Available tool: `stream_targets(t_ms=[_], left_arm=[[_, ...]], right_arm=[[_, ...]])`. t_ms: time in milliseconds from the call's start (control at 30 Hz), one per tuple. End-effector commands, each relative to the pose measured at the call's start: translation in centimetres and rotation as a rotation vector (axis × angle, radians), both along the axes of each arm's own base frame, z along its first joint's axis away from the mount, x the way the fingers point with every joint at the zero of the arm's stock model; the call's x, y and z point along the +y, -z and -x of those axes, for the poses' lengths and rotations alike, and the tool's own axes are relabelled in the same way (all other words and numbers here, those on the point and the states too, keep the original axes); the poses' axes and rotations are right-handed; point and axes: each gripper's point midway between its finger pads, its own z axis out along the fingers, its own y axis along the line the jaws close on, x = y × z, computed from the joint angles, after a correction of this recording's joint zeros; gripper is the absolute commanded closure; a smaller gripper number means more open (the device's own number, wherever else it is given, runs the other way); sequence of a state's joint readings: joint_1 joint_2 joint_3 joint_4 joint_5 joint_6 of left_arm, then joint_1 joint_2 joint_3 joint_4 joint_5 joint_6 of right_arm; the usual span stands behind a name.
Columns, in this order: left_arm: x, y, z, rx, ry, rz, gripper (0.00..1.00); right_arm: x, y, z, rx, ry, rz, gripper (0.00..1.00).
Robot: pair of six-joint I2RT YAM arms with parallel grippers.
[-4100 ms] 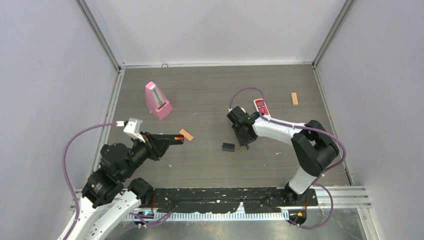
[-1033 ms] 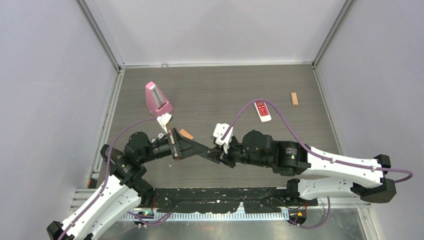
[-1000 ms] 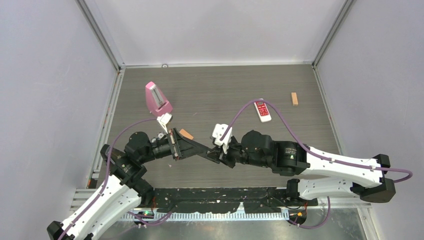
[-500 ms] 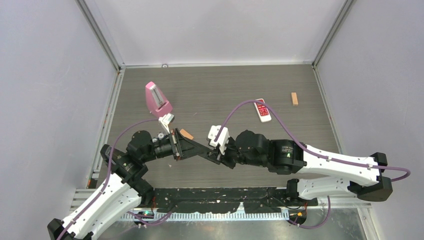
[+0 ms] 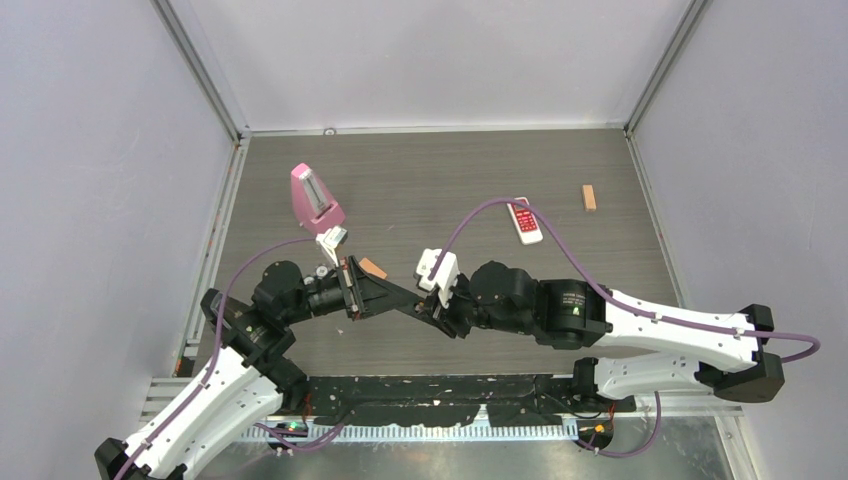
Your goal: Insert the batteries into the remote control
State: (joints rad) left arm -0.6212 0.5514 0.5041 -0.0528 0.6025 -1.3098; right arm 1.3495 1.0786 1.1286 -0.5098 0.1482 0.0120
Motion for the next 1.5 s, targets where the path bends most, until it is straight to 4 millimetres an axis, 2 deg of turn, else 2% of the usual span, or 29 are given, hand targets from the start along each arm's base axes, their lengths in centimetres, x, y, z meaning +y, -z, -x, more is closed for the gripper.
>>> stream_targets(t_ms=[0,67,133,300,333,400,467,567,667,700,733,867,1133,1267,1467], left_arm=[[0.0,-3.0,0.3,-0.078,0.016,0.067,1.0],[0.0,-2.9,0.3,-0.077,0.014,0.061,1.0],[0.0,-2.8,0.2,-0.078,0.012,0.058,1.0],[0.0,-2.7,0.0,-0.09,0.003,0.05,1.0],[0.1,-2.7,0.0,-0.095,0.002,0.05,1.0],[0.1,-2.8,-0.1,-0.1,-0.007,0.05,1.0],[0.2,-3.1,-0.3,-0.107,-0.021,0.06,1.0],[0.0,-4.4,-0.8,-0.135,-0.035,0.087,1.0],[-0.2,-5.3,-0.9,-0.161,-0.026,0.097,1.0],[-0.2,-5.4,-0.8,-0.167,-0.021,0.097,1.0],[-0.2,-5.6,-0.8,-0.171,-0.018,0.097,1.0],[-0.3,-5.6,-0.7,-0.17,-0.013,0.098,1.0],[-0.2,-5.9,-0.5,-0.17,-0.006,0.109,1.0],[-0.1,-6.3,-0.1,-0.18,0.002,0.117,1.0],[0.2,-6.6,0.3,-0.185,0.0,0.12,1.0]], right_arm=[[0.2,-1.2,-0.1,0.001,0.022,-0.034,0.65],[0.0,-1.8,0.0,0.007,0.026,-0.055,0.61],[-0.2,-2.9,0.0,0.015,0.035,-0.097,0.52],[-2.0,-6.5,-0.2,0.046,0.117,-0.237,0.21],[-2.5,-7.2,-0.2,0.079,0.144,-0.275,0.11],[-3.3,-7.8,-0.4,0.137,0.216,-0.322,0.0],[-3.9,-7.9,-0.6,0.225,0.297,-0.359,0.04],[-4.5,-7.0,-1.2,0.343,0.43,-0.396,0.05],[-4.3,-6.0,-1.4,0.478,0.528,-0.495,0.05],[-4.0,-6.4,-1.5,0.526,0.548,-0.554,0.05],[-4.4,-5.5,-1.8,0.534,0.584,-0.57,0.05],[-4.6,-5.5,-2.6,0.588,0.657,-0.662,0.05],[-3.1,-5.7,-2.1,0.741,0.636,-0.776,0.05],[-1.7,-4.7,-1.6,0.803,0.607,-0.755,0.05],[-1.0,-4.3,-1.2,0.86,0.587,-0.783,0.05]])
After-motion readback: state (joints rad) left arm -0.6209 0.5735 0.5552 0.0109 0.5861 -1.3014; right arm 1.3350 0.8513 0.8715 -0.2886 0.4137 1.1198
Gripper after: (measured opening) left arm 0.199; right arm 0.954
